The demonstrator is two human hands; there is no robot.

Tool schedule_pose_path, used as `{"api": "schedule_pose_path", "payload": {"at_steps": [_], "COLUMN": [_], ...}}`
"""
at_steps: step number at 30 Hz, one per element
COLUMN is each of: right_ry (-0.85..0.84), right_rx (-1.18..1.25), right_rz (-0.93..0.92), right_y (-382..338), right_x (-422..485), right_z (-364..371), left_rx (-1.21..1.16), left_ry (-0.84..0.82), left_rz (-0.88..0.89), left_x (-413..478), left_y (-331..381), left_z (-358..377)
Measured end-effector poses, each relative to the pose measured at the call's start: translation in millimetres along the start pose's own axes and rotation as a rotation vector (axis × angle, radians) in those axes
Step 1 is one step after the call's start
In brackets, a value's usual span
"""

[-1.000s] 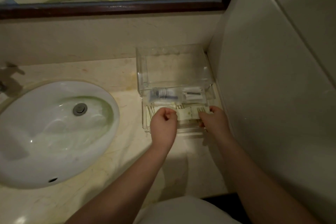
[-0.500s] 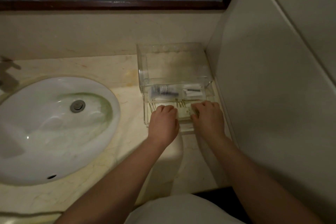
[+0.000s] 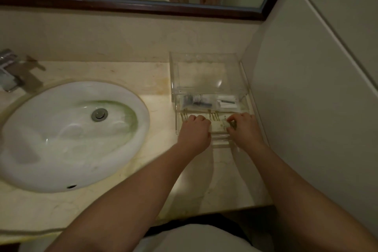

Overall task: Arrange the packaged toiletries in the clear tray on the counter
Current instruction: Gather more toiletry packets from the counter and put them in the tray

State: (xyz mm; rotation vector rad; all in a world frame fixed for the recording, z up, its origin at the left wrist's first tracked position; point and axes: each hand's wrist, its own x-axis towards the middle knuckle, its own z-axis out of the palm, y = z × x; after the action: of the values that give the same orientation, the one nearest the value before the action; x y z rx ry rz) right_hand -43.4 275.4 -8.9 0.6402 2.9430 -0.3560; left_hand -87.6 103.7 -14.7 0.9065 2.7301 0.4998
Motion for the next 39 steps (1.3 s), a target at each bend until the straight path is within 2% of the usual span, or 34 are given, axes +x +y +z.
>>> {"api": "schedule_pose_path", "payload": {"at_steps": [5, 8, 11, 20, 28, 35, 39], "right_ry": [0.059, 0.105, 0.064, -0.228, -0.334, -0.390, -0.435], "right_rx": [0.042, 0.164, 0.330, 0.428, 0.413, 0.366, 0.291], "right_rz": [0.010, -0.123, -0.303, -0.610, -0.682, -0.676, -0.691], "right_y": [-21, -54, -106, -302, -491, -615, -660], "right_x": [-8, -9, -8, -37, -70, -97, -105], "right_z": [0, 9, 18, 44, 93, 130, 142], "left_rx": [-0.123, -0.220, -0.204, -0.237, -0.312, -0.341, -0.366], "left_ry": [0.039, 0.139, 0.283, 0.500, 0.708, 0.680, 0.513], "left_rz": [-0.016, -0.125, -0.250, -0.628, -0.918, -1.165, -1.230], "left_x": [-6, -21, -49, -170, -283, -348, -347], "left_y": [-5, -23, -61, -225, -411, -545, -576], "left_z": [-6, -20, -45, -127, -178, -213, -210]}}
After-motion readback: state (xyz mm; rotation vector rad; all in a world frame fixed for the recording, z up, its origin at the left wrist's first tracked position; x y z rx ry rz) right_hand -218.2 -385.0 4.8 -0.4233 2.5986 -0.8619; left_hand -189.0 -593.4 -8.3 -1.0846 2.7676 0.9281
